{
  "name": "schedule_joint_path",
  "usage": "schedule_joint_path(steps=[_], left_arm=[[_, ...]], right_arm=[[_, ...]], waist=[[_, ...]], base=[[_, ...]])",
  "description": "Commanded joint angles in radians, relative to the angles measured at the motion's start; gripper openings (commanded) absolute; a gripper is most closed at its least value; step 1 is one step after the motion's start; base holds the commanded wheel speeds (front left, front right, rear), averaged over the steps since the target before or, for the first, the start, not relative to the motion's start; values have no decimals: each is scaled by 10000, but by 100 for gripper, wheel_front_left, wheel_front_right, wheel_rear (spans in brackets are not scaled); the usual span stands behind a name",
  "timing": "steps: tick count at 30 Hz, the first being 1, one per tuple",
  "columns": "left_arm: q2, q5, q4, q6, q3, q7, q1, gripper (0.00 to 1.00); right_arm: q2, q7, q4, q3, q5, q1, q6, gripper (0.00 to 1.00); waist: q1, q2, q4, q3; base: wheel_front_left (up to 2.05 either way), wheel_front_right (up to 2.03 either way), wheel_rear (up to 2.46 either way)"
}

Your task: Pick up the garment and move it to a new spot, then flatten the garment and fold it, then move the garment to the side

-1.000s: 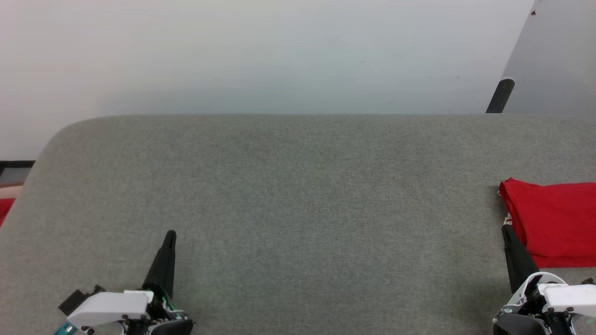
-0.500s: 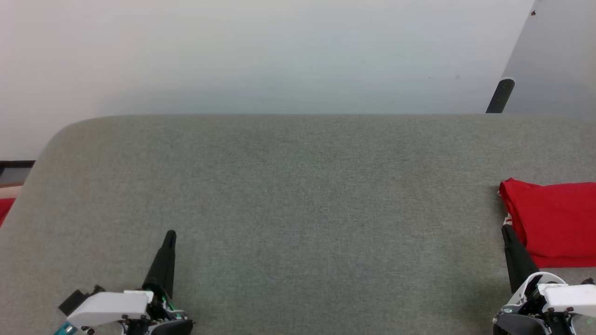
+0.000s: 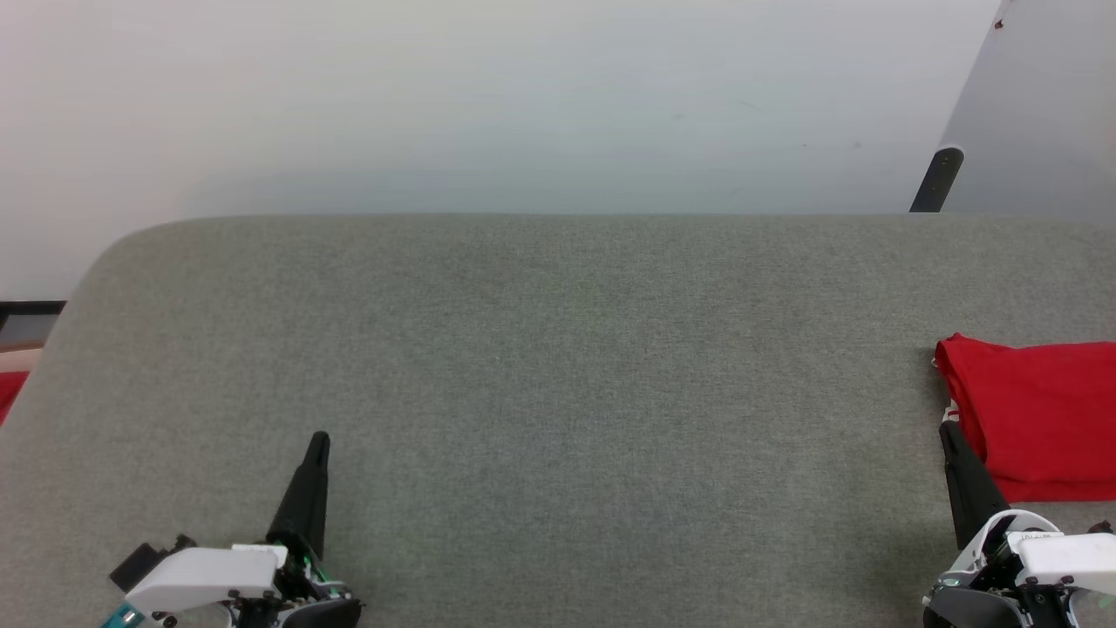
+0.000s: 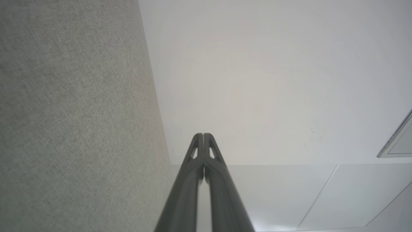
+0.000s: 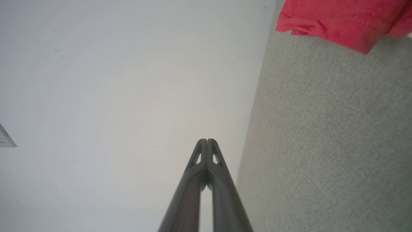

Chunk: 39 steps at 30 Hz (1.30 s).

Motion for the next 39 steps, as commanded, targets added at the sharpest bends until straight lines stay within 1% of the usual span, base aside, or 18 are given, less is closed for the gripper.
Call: schedule_joint_path(steps=[1, 39], left_arm=[[-19, 32, 14, 18, 32, 22, -110, 0], [-23, 44, 14, 18, 40, 33, -110, 0]], right_arm=[[27, -6, 8, 2, 41, -22, 4, 0], [28, -7, 8, 3, 42, -22, 4, 0]], waist=[[0, 0, 0, 0], [0, 0, 0, 0]], base=[[0, 0, 0], [0, 0, 0]])
